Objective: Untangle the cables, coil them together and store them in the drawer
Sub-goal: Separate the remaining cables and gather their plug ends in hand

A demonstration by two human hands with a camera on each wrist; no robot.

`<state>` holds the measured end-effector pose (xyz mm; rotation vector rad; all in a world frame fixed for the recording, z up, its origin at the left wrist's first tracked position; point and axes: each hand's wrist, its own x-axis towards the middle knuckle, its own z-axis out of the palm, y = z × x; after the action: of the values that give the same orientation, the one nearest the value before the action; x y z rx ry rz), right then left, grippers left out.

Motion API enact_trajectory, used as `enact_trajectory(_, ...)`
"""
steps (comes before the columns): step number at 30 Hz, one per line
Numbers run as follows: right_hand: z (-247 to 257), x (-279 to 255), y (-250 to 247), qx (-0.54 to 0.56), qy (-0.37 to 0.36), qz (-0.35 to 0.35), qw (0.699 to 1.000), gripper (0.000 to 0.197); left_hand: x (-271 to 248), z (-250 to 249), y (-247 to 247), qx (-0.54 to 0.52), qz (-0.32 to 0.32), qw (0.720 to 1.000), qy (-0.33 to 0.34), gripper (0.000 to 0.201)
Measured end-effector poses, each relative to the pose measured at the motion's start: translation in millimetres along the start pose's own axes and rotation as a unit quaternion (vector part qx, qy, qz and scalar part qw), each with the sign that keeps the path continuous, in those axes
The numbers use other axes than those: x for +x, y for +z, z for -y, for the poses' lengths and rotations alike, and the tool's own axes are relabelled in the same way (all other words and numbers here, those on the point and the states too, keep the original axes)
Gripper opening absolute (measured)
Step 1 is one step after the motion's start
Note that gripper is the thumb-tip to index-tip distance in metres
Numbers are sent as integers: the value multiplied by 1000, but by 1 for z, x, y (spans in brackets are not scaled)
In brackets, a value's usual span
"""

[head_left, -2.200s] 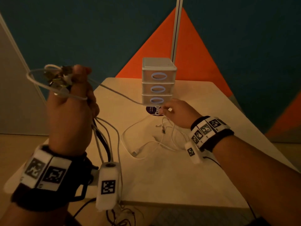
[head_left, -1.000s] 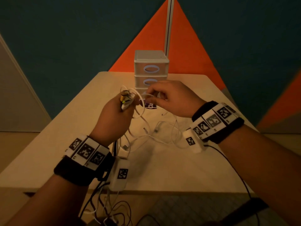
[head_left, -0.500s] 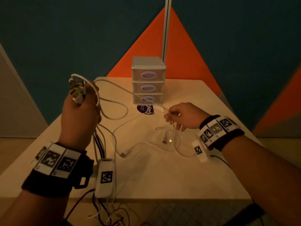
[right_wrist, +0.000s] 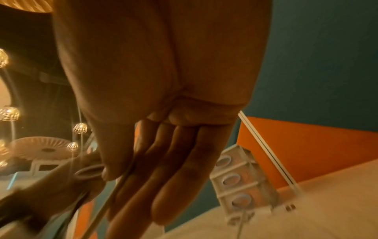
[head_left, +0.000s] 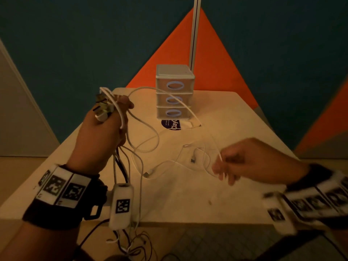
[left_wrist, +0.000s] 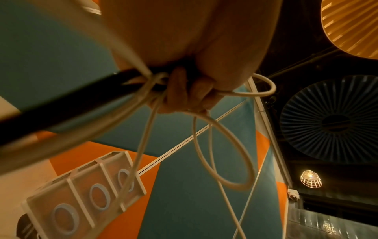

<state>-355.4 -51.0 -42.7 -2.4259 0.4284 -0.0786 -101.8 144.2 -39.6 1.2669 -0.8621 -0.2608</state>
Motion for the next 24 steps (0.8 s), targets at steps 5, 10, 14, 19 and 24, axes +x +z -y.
enact_trajectory(5, -16, -55, 46, -18, 26, 126, 992, 34, -19, -18, 3, 88, 146, 985, 15, 22)
enact_trajectory(10, -10, -86, 43, -63, 80, 207, 973, 36, -41, -30, 18, 227, 240, 941, 71, 12)
enact_trajectory(14, 15, -84, 23, -25, 57, 10, 998, 60, -53, -30, 25, 258, 297, 916, 73, 14)
enact_trajectory(19, 60, -43, 29, -62, -84, -104, 989, 29, -65, -30, 39, 237, 328, 911, 78, 9)
enact_trajectory(24, 58, -40, 40, -44, -100, -130, 986, 18, -64, -30, 28, 249, 305, 917, 63, 10)
